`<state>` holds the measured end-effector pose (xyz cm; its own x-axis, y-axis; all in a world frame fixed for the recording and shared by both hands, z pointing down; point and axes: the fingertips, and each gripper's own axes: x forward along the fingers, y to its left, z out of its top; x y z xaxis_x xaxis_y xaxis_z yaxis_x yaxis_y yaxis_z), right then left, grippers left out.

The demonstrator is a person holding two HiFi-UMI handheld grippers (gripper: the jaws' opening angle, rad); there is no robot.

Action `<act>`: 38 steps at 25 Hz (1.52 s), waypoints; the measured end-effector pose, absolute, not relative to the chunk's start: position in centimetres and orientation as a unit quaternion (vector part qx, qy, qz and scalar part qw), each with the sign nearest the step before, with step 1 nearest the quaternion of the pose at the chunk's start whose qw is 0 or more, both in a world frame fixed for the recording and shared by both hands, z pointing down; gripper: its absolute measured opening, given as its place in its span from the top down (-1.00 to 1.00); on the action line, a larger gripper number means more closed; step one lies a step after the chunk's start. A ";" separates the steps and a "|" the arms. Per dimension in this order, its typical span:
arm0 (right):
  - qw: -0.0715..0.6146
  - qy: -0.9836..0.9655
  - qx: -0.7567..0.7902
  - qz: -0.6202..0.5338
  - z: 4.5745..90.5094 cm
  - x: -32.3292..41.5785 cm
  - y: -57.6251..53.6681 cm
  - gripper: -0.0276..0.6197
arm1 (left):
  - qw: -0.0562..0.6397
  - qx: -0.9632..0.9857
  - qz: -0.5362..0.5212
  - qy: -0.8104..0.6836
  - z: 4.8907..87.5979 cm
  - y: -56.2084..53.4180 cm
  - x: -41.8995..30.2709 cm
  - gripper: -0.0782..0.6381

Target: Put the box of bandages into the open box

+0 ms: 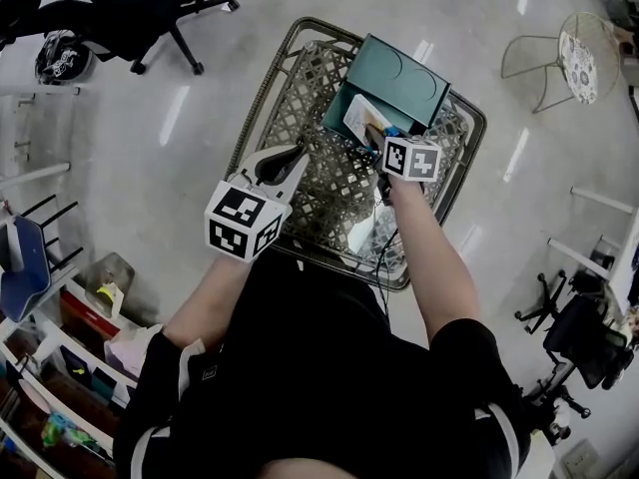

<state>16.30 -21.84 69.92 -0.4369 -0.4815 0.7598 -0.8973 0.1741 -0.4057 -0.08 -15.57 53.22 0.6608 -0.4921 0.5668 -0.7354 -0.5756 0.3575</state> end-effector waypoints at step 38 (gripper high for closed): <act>0.241 -0.691 0.548 0.405 68.5 22.0 -21.6 0.43 | 0.293 0.859 0.201 -0.368 52.6 -11.0 -3.4 0.68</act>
<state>22.02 -21.56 68.55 -0.2828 -0.5631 0.7765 -0.9526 0.0706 -0.2958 -3.44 -10.99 52.58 0.6487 -0.5146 0.5606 -0.7500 -0.5571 0.3565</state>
